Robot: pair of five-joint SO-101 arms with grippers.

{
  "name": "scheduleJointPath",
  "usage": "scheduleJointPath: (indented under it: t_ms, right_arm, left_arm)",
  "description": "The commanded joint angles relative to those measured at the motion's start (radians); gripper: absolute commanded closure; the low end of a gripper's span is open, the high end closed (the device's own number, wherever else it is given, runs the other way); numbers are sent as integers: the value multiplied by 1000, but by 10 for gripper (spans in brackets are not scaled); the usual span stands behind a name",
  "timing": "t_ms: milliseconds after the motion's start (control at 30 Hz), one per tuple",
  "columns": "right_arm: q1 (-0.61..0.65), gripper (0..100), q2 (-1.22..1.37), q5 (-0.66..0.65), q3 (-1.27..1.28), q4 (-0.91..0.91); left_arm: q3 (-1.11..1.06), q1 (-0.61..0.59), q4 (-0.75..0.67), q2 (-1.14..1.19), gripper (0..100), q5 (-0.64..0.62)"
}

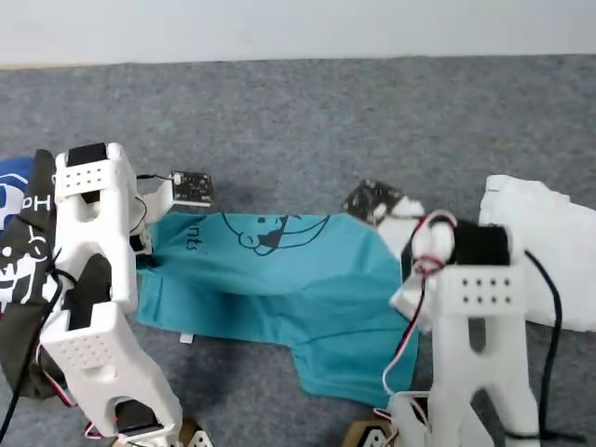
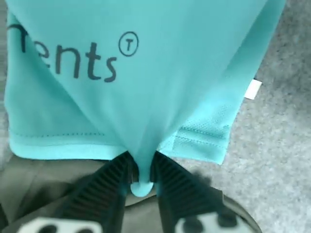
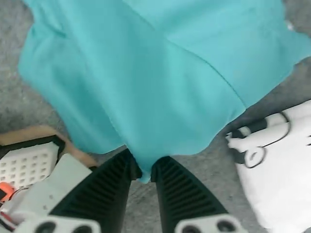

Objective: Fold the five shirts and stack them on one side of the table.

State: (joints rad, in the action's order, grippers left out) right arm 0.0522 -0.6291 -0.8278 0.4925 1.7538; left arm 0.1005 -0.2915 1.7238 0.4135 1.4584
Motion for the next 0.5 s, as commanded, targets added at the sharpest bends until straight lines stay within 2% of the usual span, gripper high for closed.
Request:
scheduleJointPath:
  t_ms: [0, 167, 467]
  right_arm:
    - [7, 988, -102, 6, 77, 47]
    - [7, 988, -170, -2, 215, 47]
    - [7, 988, -194, -109, 307, 45]
  left_arm:
    - [-2, -11, 32, -55, 985, 17]
    - [-13, -11, 32, -55, 985, 17]
    - [-114, -12, 31, -55, 985, 52]
